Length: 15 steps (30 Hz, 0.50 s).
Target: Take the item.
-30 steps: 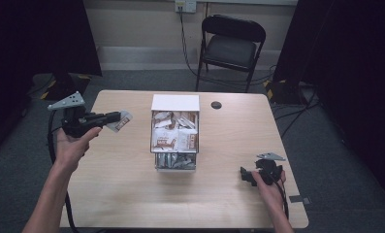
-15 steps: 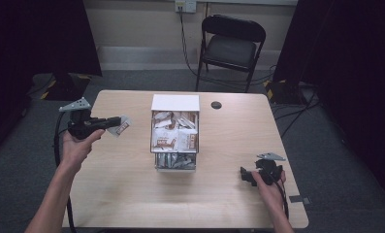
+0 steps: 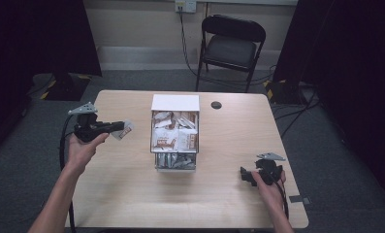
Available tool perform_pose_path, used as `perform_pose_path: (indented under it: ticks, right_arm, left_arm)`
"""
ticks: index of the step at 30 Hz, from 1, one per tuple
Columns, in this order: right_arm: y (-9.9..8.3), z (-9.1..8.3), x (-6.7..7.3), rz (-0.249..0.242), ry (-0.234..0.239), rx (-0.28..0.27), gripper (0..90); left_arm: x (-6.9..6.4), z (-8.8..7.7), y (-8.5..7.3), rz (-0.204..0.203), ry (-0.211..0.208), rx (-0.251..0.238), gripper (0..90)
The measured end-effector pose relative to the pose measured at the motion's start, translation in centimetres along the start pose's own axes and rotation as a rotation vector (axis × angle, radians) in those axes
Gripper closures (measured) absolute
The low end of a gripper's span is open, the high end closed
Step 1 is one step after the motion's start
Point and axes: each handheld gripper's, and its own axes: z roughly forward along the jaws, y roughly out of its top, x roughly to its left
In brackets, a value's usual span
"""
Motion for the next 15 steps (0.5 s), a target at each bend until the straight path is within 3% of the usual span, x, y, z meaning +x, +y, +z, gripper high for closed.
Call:
perform_pose_path:
  ticks: [15]
  right_arm:
    - [0.0, 0.0, 0.0, 0.000, 0.000, 0.000, 0.0]
  left_arm:
    - [0.2, 3.4, -2.3, 0.009, 0.000, 0.115, 90.0]
